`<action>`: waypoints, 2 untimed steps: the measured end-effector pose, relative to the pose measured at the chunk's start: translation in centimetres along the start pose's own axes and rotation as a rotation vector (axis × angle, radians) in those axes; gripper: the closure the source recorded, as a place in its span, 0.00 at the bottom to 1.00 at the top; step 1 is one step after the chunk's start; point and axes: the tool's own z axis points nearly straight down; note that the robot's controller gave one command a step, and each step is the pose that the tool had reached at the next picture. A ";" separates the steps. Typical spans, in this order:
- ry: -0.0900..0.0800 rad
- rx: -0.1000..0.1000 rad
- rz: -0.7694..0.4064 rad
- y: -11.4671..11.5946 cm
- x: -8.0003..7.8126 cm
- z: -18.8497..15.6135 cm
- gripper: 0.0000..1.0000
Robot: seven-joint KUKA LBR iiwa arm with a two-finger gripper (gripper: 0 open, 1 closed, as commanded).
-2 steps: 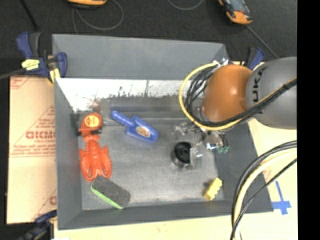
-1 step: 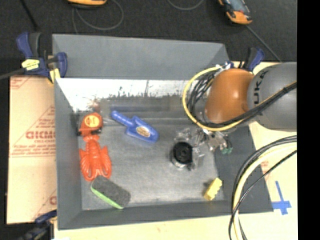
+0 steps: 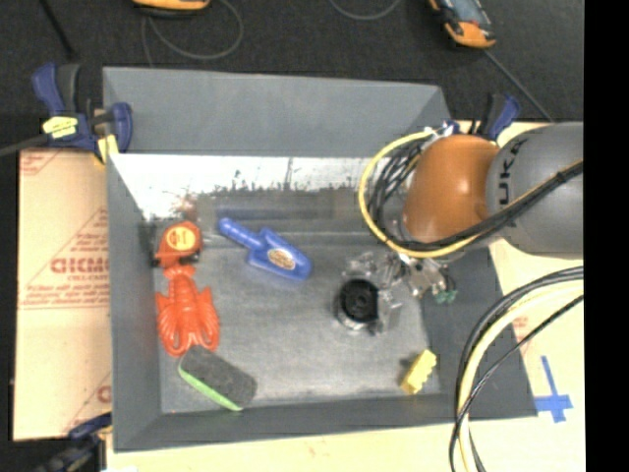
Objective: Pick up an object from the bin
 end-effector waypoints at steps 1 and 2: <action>0.012 -0.004 -0.010 0.9 0.6 -3.2 1.00; 0.009 -0.002 -0.015 1.2 0.6 -4.8 1.00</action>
Offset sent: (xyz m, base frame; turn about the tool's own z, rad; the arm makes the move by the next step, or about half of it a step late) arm -0.0147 0.0253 0.0903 -0.0485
